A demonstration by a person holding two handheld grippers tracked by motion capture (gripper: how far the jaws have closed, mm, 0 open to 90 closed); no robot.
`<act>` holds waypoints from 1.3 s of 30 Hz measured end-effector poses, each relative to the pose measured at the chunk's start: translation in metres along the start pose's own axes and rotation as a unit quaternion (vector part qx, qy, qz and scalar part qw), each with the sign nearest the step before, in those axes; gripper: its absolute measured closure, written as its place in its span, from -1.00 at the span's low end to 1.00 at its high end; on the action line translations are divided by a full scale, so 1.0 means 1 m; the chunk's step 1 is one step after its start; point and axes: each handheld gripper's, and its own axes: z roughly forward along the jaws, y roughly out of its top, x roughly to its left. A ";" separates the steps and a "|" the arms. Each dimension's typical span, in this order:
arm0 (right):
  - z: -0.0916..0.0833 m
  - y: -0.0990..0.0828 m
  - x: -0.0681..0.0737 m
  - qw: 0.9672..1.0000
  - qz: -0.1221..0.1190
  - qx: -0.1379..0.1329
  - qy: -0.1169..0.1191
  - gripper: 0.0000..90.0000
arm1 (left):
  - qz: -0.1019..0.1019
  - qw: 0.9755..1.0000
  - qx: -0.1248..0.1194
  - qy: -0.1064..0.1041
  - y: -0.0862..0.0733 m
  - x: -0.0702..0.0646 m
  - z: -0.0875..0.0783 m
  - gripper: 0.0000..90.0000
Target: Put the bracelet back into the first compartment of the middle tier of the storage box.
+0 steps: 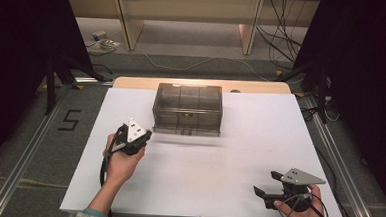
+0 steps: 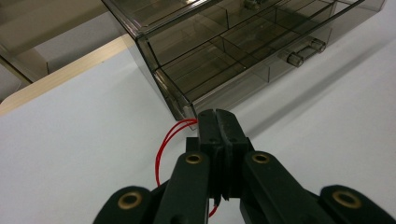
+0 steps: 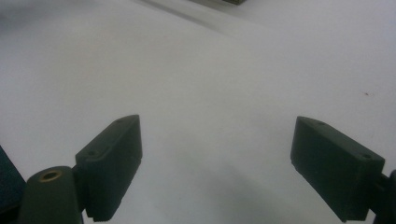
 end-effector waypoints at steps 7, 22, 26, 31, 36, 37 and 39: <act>0.000 0.000 0.000 1.000 0.001 0.000 0.000 -0.61 | 0.003 1.000 -0.001 0.001 0.003 -0.001 0.000 0.99; 0.000 0.000 0.000 1.000 -0.002 0.000 0.001 -0.61 | 0.010 1.000 -0.008 0.007 0.007 0.001 -0.004 0.99; 0.000 0.000 0.000 1.000 -0.002 0.000 0.001 -0.61 | 0.009 1.000 -0.012 0.007 0.008 0.000 -0.004 0.99; 0.000 0.000 0.000 1.000 -0.002 0.000 0.001 -0.61 | 0.011 1.000 -0.012 0.007 0.009 0.000 -0.004 0.99; 0.001 0.000 0.000 1.000 -0.002 0.000 0.001 -0.61 | 0.012 1.000 -0.014 0.006 0.011 0.000 -0.005 0.99; 0.001 0.000 0.000 1.000 -0.002 0.000 0.001 -0.61 | 0.015 1.000 -0.015 0.007 0.011 0.001 -0.005 0.99; 0.001 0.000 0.000 1.000 -0.002 0.000 0.001 -0.61 | 0.010 1.000 -0.019 0.006 0.012 0.000 -0.006 0.99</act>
